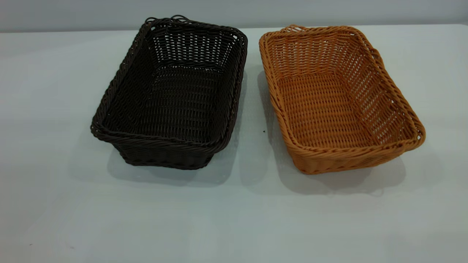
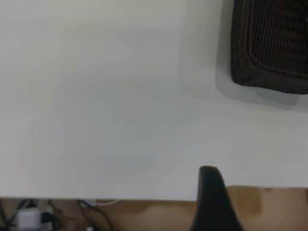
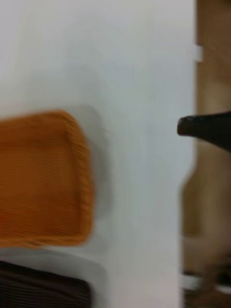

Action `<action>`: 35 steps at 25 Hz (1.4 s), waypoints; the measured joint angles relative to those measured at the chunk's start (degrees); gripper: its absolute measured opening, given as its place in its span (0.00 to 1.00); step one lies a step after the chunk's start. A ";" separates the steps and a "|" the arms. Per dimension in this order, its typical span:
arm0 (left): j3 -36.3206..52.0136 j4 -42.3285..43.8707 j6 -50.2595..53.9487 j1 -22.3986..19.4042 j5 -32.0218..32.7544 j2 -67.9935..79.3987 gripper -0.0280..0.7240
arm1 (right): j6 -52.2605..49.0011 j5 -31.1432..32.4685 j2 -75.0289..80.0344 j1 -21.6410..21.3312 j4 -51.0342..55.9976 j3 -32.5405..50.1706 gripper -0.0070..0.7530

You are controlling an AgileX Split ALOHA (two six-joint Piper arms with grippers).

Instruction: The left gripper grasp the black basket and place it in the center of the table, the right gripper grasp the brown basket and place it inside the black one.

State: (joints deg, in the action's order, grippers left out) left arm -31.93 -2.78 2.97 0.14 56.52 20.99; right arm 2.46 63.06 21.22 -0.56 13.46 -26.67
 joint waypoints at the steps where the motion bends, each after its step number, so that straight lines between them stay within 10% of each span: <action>1: -1.06 -0.05 -1.34 0.00 -1.67 3.16 0.65 | 1.05 -0.70 3.22 0.00 1.43 -0.18 0.80; 22: -14.19 -16.50 -16.80 0.00 -31.20 57.84 0.79 | 27.13 -14.38 74.17 0.36 57.93 -1.05 0.78; 28: -17.34 -25.34 -24.04 0.00 -31.86 62.88 0.79 | 32.17 -15.37 86.35 6.69 86.33 -2.22 0.78; 35: -17.52 -29.71 -28.29 0.00 -31.88 63.25 0.79 | 25.13 -27.02 95.95 15.01 89.92 -10.10 0.78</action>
State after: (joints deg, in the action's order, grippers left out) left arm -49.45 -32.49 -25.32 0.14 24.64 84.24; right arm 27.59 36.04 117.17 14.45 103.38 -36.77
